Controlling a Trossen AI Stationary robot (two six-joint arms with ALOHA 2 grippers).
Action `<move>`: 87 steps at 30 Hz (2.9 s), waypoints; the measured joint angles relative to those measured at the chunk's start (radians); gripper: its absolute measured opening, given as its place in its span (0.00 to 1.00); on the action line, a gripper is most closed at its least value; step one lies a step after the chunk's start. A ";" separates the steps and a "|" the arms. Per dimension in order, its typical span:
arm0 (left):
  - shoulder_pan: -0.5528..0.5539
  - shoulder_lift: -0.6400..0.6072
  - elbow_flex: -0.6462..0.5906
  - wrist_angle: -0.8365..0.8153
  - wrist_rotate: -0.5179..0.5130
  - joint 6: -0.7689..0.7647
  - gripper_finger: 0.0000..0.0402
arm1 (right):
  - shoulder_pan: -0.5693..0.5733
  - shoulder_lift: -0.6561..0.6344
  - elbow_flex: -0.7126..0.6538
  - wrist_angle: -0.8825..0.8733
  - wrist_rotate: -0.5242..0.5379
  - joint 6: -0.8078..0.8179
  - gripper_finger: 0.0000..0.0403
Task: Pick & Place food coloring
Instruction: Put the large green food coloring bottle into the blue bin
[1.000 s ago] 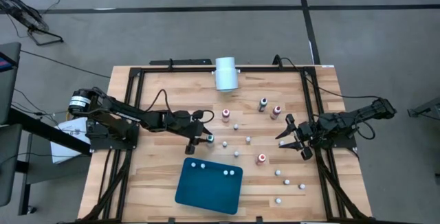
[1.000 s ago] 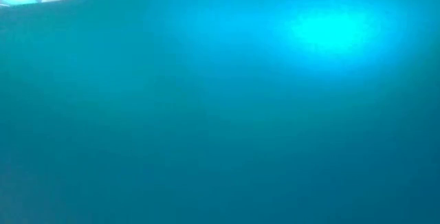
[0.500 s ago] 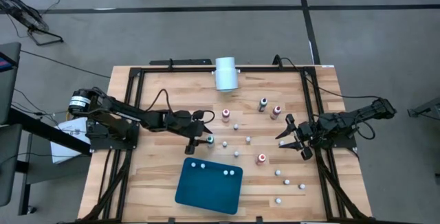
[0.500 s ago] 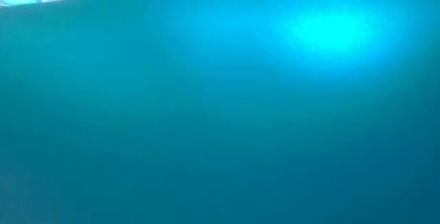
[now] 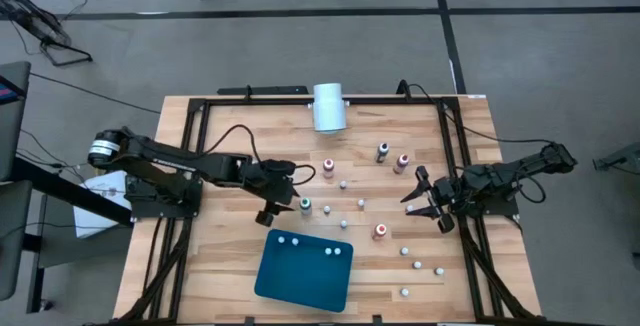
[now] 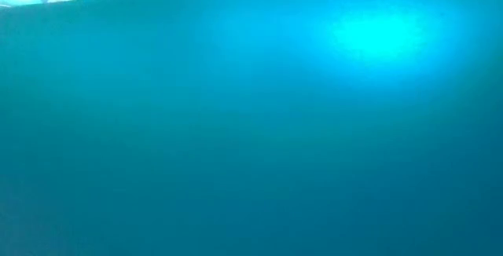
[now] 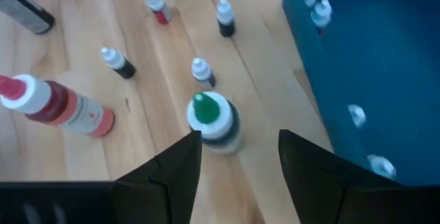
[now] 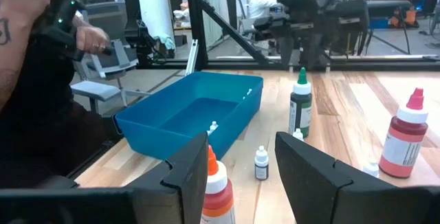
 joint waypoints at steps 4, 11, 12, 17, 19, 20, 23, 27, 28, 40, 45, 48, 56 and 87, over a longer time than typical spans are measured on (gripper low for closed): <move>-0.006 0.027 0.087 -0.117 -0.030 0.061 0.46 | 0.000 0.000 0.000 -0.001 0.000 0.000 0.39; -0.007 0.148 0.237 -0.253 -0.100 0.129 0.46 | 0.000 0.000 0.000 -0.002 0.000 0.000 0.39; -0.009 0.163 0.254 -0.274 -0.107 0.133 0.46 | 0.000 0.000 0.000 -0.002 0.000 0.000 0.39; -0.017 0.210 0.310 -0.319 -0.151 0.170 0.46 | 0.000 0.000 0.000 -0.002 0.000 0.000 0.39; -0.018 0.218 0.314 -0.319 -0.152 0.173 0.46 | 0.000 0.000 0.000 -0.003 0.000 0.000 0.39; -0.020 0.219 0.314 -0.323 -0.146 0.172 0.46 | 0.000 0.000 0.000 -0.003 0.000 0.000 0.39; -0.021 0.219 0.316 -0.323 -0.114 0.159 0.46 | 0.000 0.000 0.000 -0.003 0.000 0.000 0.39; -0.022 0.219 0.316 -0.332 -0.093 0.133 0.46 | 0.000 0.000 0.000 -0.003 0.000 0.000 0.39; -0.022 0.219 0.316 -0.334 -0.093 0.133 0.46 | 0.000 0.000 0.000 -0.003 0.000 0.000 0.39; -0.021 0.287 0.317 -0.284 -0.090 0.159 0.46 | 0.000 -0.001 0.000 -0.003 0.000 0.000 0.39; -0.021 0.307 0.318 -0.264 -0.085 0.162 0.46 | 0.000 0.003 0.000 0.000 -0.001 0.000 0.39; -0.021 0.314 0.320 -0.255 -0.084 0.165 0.46 | 0.000 0.007 0.000 -0.003 0.000 0.000 0.39; -0.021 0.321 0.319 -0.248 -0.092 0.182 0.43 | 0.000 0.007 0.000 -0.003 0.000 0.000 0.39; -0.179 0.280 0.546 -0.475 -0.217 0.168 0.30 | 0.000 0.007 0.000 -0.003 0.000 0.000 0.39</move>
